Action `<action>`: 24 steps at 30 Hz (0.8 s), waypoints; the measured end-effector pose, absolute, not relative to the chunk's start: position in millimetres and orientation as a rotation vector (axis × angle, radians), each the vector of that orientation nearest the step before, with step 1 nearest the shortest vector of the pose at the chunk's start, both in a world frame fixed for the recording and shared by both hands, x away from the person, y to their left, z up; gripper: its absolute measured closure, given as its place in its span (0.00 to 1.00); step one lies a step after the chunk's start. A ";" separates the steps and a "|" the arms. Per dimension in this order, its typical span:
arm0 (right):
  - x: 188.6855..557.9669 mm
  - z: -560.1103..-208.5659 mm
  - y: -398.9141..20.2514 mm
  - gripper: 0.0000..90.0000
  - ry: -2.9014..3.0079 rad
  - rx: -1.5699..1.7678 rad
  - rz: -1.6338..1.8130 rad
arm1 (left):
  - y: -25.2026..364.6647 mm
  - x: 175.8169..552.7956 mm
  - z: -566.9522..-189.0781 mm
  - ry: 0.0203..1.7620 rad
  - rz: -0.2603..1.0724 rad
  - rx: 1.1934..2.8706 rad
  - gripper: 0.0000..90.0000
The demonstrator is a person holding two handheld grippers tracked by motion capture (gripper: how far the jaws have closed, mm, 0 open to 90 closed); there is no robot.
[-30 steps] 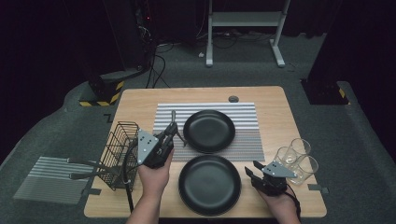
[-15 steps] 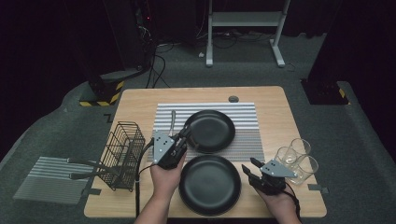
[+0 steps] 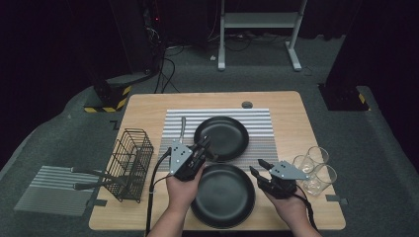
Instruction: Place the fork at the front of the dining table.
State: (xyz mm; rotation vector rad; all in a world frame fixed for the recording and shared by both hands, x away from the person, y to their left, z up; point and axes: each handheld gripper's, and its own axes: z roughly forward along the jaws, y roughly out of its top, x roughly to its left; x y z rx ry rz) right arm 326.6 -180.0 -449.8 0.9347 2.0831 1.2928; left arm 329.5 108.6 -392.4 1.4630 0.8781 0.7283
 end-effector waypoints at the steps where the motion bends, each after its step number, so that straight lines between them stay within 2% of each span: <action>1: 327.1 -449.6 -178.1 0.64 2.082 0.944 1.292 | 108.0 329.3 -392.1 0.875 0.725 1.464 0.96; 11: 330.1 -445.9 -163.8 0.64 2.061 0.930 1.283 | 100.3 325.6 -390.9 0.861 0.704 1.463 0.96; 24: 334.1 -439.3 -146.7 0.69 2.063 0.919 1.320 | 96.7 322.9 -384.0 0.835 0.692 1.461 0.96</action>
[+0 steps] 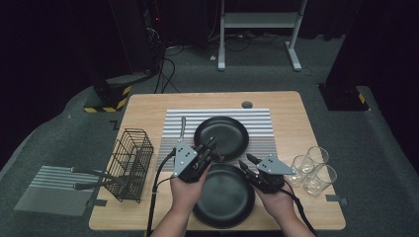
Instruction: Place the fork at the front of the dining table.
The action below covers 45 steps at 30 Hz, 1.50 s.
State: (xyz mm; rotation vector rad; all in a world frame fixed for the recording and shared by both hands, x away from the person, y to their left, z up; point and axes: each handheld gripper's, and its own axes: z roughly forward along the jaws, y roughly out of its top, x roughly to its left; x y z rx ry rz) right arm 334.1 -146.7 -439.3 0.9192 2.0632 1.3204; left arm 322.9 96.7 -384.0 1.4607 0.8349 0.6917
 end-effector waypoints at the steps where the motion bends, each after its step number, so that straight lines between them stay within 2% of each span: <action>1: 335.4 -438.2 -145.1 0.71 2.061 0.909 1.329 | 96.8 322.5 -383.7 0.830 0.694 1.464 0.96; 13: 341.8 -436.5 -134.1 0.79 2.079 0.884 1.371 | 93.3 318.9 -379.1 0.815 0.688 1.456 0.96; 32: 334.3 -438.7 -117.6 0.80 2.100 0.770 1.409 | 77.1 314.8 -379.4 0.815 0.660 1.466 0.96; 45: 336.3 -438.9 -116.3 0.90 2.075 0.789 1.451 | 68.8 313.6 -382.2 0.808 0.646 1.476 0.96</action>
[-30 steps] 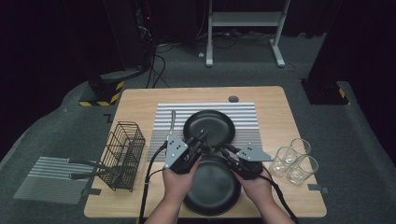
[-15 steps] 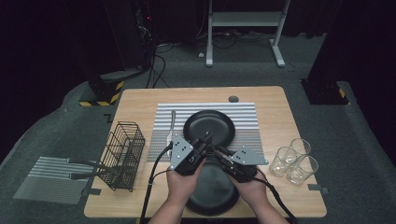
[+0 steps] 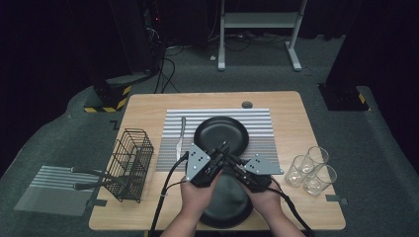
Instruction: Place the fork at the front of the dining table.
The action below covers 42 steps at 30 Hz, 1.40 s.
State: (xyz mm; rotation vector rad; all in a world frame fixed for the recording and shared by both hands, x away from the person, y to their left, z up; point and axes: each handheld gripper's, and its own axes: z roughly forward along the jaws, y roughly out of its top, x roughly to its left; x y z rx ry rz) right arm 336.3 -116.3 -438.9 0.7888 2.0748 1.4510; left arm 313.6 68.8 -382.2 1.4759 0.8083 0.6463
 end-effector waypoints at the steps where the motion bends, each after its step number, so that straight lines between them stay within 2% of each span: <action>1: 337.1 -439.6 -115.7 0.90 2.067 0.780 1.450 | 70.1 315.3 -382.1 0.788 0.661 1.490 0.96; 13: 335.0 -442.6 -110.5 0.94 2.132 0.759 1.449 | 72.3 317.4 -386.6 0.838 0.623 1.480 0.94; 21: 340.6 -445.1 -113.8 0.94 2.134 0.785 1.445 | 68.7 318.4 -390.5 0.848 0.619 1.495 0.78; 25: 343.3 -447.2 -118.5 0.94 2.124 0.826 1.459 | 70.4 319.0 -391.8 0.839 0.624 1.523 0.75; 42: 347.6 -445.7 -131.5 0.94 2.092 0.855 1.467 | 101.8 322.8 -416.5 0.903 0.675 1.552 0.76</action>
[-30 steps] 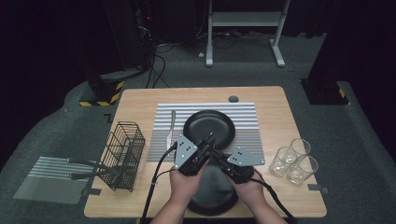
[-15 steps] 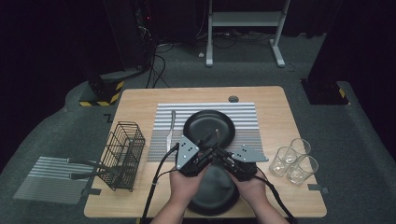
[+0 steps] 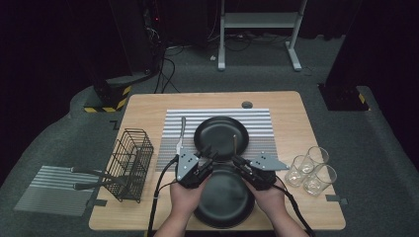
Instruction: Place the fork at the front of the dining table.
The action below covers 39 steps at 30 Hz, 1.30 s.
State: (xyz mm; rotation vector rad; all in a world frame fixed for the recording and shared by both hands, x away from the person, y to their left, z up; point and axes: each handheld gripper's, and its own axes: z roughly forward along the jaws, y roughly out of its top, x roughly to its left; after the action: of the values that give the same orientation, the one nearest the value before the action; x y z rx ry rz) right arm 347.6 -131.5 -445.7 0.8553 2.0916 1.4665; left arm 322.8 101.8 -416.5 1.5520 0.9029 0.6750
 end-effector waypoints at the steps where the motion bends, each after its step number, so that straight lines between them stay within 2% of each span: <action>1: 347.4 -445.9 -131.3 0.94 2.089 0.865 1.471 | 103.2 322.5 -418.6 0.922 0.671 1.547 0.76; 27: 349.1 -445.8 -148.7 0.94 2.060 0.915 1.463 | 182.9 320.5 -480.3 1.162 0.740 1.624 0.74; 39: 351.1 -444.4 -161.2 0.94 2.031 0.959 1.446 | 194.6 316.6 -503.8 1.214 0.760 1.680 0.74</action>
State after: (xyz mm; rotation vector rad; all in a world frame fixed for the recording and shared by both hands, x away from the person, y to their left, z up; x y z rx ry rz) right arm 351.1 -161.2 -444.4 0.9587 2.0313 1.4457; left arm 316.6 194.6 -503.8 1.6798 1.2136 0.7598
